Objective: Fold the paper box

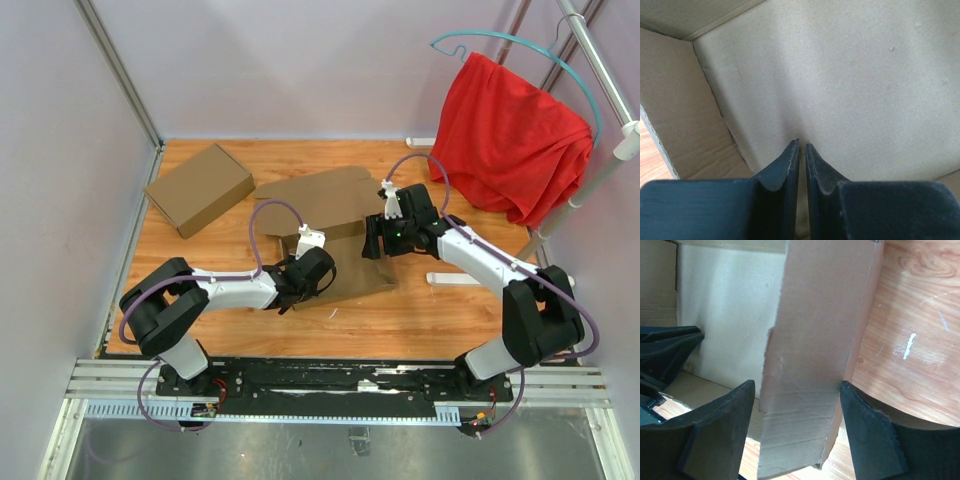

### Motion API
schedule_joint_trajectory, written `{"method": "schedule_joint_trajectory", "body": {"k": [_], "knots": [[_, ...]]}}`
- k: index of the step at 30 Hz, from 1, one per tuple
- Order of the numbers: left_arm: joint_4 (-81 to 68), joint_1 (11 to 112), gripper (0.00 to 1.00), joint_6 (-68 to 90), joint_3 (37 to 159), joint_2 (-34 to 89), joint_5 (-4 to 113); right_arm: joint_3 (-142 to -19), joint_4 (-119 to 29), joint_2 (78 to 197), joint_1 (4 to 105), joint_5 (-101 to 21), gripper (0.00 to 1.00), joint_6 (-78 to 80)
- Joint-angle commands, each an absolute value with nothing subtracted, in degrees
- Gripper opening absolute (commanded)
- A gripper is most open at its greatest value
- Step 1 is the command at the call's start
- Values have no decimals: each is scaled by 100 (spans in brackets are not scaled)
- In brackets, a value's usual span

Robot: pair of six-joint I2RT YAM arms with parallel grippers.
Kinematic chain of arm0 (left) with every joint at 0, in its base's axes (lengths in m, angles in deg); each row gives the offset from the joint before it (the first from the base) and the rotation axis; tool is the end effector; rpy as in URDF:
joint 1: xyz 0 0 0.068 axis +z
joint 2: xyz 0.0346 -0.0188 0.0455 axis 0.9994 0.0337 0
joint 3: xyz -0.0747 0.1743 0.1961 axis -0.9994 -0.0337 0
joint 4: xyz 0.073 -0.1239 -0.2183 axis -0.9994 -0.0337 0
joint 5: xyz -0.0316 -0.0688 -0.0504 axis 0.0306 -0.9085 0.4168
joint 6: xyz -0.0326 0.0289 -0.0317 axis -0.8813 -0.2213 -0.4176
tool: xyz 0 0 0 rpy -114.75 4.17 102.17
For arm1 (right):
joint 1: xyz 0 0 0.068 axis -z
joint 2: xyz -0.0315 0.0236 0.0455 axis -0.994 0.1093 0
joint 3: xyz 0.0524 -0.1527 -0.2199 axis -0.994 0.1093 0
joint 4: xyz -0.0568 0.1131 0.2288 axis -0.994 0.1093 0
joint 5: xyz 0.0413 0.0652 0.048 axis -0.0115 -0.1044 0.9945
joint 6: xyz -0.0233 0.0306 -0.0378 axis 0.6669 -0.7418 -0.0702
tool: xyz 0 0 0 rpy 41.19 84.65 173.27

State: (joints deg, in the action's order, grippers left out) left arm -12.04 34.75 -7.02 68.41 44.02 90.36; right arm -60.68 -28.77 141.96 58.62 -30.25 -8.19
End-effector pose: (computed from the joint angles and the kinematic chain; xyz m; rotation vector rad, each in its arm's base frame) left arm 0.1912 -0.2290 0.1464 0.2907 2.3401 -0.0872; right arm 0.2815 0.1440 0.2281 -0.3422 2.4262 0.7032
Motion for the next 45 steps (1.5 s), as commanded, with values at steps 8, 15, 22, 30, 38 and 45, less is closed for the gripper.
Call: {"method": "schedule_joint_trajectory", "body": {"k": [8,15,22,30,38,45], "knots": [[-1516,3482,15,-796,6569,4665,8615,-5969,-3032,13889,6028,-3006,79,-524],[-1521,3486,15,-822,6528,4658,8634,-5759,-3522,13993,6371,-2085,80,-640],[-1519,3489,15,-822,6535,4676,8656,-5582,-3764,13812,6651,-1715,80,-735],[-1493,3484,15,-838,6553,4712,8615,-5320,-4070,13729,7040,-1437,79,-950],[-1504,3487,15,-848,6519,4696,8645,-4857,-5004,13706,7277,-724,77,-1567],[-1451,3484,14,-849,6509,4739,8594,-4537,-5617,13697,7510,-396,74,-1984]]}}
